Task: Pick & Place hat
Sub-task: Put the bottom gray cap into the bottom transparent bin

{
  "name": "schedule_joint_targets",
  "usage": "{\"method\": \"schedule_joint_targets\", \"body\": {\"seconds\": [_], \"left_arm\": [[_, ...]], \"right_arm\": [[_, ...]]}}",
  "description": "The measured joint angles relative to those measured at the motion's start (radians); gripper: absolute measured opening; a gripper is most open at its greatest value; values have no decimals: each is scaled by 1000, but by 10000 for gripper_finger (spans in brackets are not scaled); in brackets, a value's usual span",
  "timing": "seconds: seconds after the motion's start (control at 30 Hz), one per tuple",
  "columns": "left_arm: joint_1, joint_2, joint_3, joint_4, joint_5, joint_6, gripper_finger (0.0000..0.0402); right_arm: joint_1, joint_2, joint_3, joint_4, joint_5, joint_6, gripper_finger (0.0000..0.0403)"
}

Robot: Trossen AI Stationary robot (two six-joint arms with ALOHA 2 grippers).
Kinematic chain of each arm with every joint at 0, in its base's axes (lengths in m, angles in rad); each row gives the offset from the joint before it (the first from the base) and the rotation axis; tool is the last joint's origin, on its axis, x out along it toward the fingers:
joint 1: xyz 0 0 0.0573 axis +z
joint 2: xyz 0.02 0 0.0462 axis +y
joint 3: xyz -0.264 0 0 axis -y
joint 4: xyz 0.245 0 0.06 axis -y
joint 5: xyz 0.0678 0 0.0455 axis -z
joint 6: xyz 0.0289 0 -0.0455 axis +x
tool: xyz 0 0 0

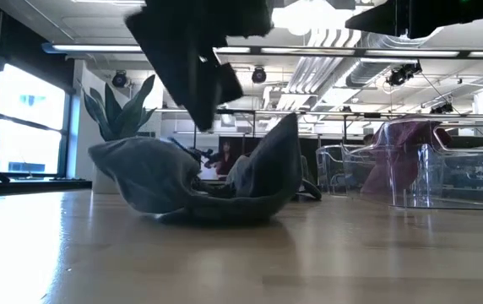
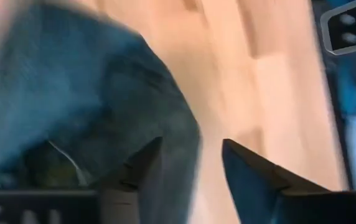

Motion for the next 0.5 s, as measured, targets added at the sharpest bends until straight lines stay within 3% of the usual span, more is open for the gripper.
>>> {"method": "schedule_joint_targets", "body": {"seconds": [0.1, 0.27, 0.4, 0.5], "left_arm": [[-8, -2, 55, -117, 12, -54, 193], [-42, -1, 55, -82, -277, -149, 197], [-39, 40, 38, -81, -285, -227, 178], [-32, 75, 4, -208, -261, -267, 144]], "right_arm": [[0, 0, 0, 0, 0, 11, 11], [0, 0, 0, -7, 0, 26, 11], [0, 0, 0, -8, 0, 29, 11], [0, 0, 0, -9, 0, 29, 11]]}}
